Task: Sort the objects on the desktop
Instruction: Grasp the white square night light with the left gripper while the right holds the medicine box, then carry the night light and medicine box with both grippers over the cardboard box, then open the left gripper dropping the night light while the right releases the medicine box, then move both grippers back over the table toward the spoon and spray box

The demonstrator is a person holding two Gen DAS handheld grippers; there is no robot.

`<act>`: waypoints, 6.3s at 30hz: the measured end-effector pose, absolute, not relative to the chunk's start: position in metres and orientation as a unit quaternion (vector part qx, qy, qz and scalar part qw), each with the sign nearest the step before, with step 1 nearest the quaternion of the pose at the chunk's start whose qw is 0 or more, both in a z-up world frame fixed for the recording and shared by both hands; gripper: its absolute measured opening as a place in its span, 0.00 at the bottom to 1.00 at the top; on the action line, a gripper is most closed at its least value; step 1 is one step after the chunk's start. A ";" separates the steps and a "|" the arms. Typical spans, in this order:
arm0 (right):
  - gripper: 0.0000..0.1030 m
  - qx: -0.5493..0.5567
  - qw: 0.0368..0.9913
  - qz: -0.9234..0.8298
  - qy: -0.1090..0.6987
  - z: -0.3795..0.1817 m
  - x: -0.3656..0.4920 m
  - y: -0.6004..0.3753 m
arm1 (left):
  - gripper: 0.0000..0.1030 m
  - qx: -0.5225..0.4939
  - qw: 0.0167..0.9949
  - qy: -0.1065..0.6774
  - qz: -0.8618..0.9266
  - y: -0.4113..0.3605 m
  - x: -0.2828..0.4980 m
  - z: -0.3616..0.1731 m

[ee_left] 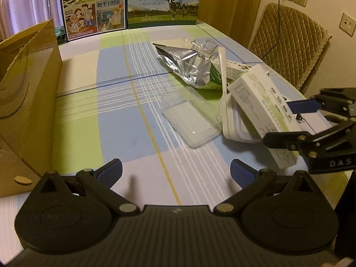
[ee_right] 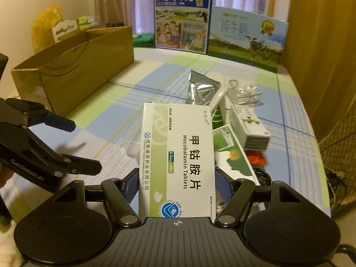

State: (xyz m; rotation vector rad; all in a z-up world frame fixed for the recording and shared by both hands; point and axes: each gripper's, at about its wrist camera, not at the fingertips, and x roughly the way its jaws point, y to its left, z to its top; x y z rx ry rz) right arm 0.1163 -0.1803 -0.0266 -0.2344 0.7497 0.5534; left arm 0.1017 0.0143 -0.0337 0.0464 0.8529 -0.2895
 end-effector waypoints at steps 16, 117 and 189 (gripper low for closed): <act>0.66 -0.112 0.902 0.212 0.358 -0.012 0.106 -0.217 | 0.95 0.230 0.872 0.301 -0.309 -0.050 0.114 -0.027; 0.66 -0.026 0.882 0.361 0.302 0.102 0.139 0.038 | 0.60 0.108 0.949 0.296 -0.005 0.212 0.075 0.097; 0.98 -0.074 0.925 0.118 0.352 0.024 0.058 -0.208 | 0.91 0.043 0.933 0.332 -0.134 0.068 0.018 0.036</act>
